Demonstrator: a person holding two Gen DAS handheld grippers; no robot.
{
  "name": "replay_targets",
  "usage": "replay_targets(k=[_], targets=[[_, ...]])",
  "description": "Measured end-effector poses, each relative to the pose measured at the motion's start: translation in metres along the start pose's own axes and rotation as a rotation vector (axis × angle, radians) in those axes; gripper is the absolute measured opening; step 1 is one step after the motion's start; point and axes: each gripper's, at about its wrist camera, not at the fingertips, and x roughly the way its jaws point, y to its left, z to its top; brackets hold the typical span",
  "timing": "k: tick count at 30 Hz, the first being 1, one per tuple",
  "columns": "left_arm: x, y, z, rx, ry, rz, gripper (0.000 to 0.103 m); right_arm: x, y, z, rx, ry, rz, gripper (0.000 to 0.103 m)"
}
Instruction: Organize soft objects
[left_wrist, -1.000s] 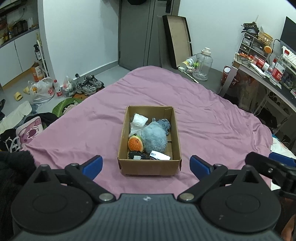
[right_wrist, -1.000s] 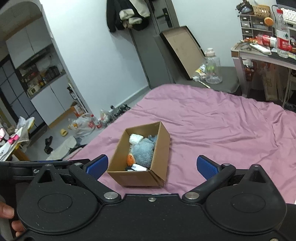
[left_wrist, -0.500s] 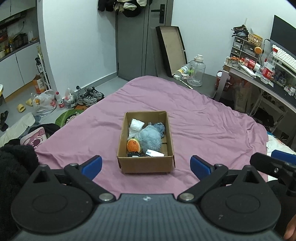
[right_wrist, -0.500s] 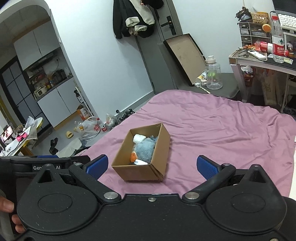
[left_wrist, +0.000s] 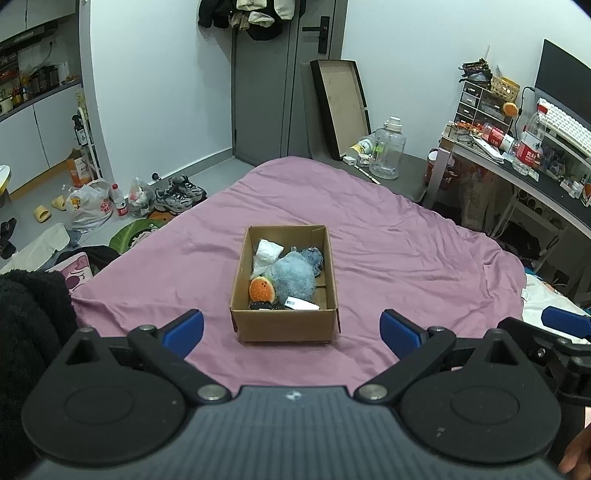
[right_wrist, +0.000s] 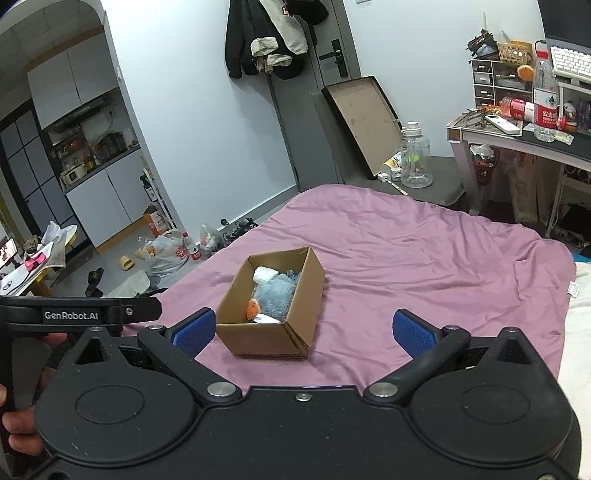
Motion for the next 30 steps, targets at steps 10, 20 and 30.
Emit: replay_targets(k=[10, 20, 30], targets=[[-0.0032, 0.0028, -0.0021, -0.001, 0.007, -0.005, 0.101, -0.0049, 0.0039, 0.0005, -0.015, -0.002, -0.006, 0.103], [-0.0035, 0.0046, -0.0022, -0.009, 0.013, -0.007, 0.101, -0.0053, 0.0076, 0.0022, 0.0, 0.013, 0.009, 0.103], [-0.0017, 0.0032, -0.0056, -0.011, 0.02, -0.01, 0.101, -0.0034, 0.0062, 0.0007, -0.001, 0.023, -0.005, 0.103]])
